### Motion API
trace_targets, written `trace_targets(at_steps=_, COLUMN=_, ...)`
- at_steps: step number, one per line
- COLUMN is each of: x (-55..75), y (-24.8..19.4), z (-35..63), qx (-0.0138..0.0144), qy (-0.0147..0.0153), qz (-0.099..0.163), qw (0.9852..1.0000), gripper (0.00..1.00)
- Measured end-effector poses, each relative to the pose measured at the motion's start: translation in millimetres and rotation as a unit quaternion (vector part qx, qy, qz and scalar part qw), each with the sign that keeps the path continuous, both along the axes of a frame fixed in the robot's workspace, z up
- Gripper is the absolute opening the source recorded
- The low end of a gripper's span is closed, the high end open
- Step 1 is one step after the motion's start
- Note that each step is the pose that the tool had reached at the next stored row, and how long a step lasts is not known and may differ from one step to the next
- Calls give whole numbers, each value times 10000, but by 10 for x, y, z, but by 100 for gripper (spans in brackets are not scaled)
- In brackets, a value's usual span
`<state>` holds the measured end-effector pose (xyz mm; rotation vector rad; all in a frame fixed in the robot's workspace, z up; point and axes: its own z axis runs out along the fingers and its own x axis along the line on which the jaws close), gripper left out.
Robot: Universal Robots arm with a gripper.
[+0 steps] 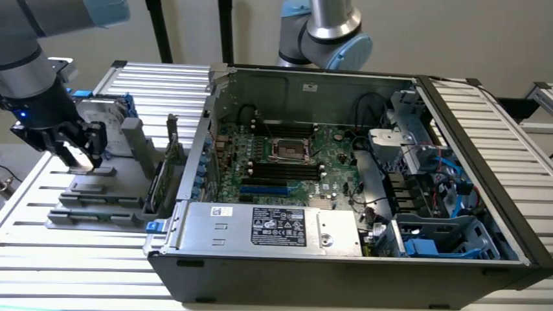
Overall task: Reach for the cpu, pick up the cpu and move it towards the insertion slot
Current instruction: 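Pick up the cpu and move it towards the insertion slot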
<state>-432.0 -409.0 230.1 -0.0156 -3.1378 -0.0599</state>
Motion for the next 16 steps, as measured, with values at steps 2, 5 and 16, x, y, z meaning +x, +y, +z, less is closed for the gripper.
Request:
trace_targets(at_steps=2, x=7, y=-3, z=90, qx=0, qy=0, qz=0, qw=10000, gripper=55)
trace_targets(at_steps=5, x=24, y=-9, z=225, qx=0, qy=0, qz=0, qw=10000, gripper=55)
trace_targets(at_steps=16, x=255, y=-30, z=728, qx=8, qy=7, qz=3, qw=10000, gripper=55)
